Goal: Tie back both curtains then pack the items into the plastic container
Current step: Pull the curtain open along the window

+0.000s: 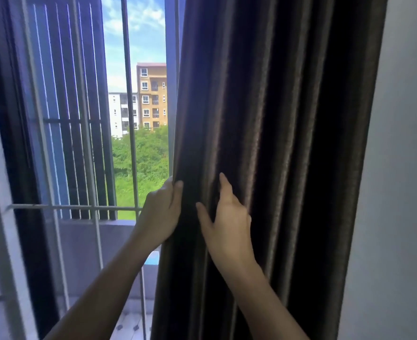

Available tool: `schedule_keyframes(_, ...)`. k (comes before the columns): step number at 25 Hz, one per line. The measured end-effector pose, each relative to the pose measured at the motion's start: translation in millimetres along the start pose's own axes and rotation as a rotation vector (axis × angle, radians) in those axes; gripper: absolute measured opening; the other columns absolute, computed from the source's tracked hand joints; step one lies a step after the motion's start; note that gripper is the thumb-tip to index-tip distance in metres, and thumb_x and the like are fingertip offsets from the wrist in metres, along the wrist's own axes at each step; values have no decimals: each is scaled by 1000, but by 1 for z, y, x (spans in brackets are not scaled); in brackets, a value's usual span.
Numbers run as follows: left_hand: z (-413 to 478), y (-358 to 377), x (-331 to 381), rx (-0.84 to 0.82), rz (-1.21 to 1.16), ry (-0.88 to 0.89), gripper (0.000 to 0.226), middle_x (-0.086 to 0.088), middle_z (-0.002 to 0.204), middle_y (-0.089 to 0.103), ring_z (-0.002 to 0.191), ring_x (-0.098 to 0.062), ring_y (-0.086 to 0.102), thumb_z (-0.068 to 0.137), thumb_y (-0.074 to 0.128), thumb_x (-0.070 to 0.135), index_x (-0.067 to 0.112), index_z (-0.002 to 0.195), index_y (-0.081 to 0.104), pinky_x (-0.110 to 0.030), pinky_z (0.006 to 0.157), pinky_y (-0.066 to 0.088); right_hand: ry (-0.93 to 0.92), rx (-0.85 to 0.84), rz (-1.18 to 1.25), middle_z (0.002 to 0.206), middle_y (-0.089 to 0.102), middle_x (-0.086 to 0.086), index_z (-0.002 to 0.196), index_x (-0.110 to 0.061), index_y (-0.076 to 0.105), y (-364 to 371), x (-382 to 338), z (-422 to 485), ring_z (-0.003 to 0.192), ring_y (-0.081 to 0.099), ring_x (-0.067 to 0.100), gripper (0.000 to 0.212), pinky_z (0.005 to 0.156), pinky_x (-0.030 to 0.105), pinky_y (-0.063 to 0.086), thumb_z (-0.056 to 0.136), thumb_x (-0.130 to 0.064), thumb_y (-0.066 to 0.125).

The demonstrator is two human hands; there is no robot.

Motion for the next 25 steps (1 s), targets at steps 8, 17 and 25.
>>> schedule_keyframes(8, -32, 23, -26, -118, 173, 51, 20, 7, 52, 38, 47, -18, 39, 100, 35, 18, 14, 82, 40, -25, 51, 21, 63, 91, -46, 103, 70, 4, 143, -25, 34, 47, 50, -54, 83, 68, 22, 53, 76, 34, 53, 93, -15, 49)
schedule_keyframes(17, -32, 44, -4, -390, -11, 51, 30, -3, 66, 54, 59, -19, 56, 102, 32, 21, 6, 80, 47, -27, 56, 46, 22, -84, 16, 112, 67, 1, 145, -33, 27, 77, 83, -99, 98, 65, 16, 63, 88, 30, 52, 91, -12, 51)
schedule_keyframes(25, -36, 63, 20, -546, -149, -20, 21, 1, 73, 59, 68, -12, 58, 94, 47, 33, 17, 84, 55, -21, 64, 50, 17, 27, -4, 113, 64, -1, 140, -23, 40, 78, 97, -107, 105, 61, 13, 62, 90, 34, 53, 84, -34, 62)
Point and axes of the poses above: each hand's wrist, its own z-axis towards the middle knuckle, its own y-axis out of the palm, x = y × z, the point moved 4 cm from there along z, towards the middle knuckle
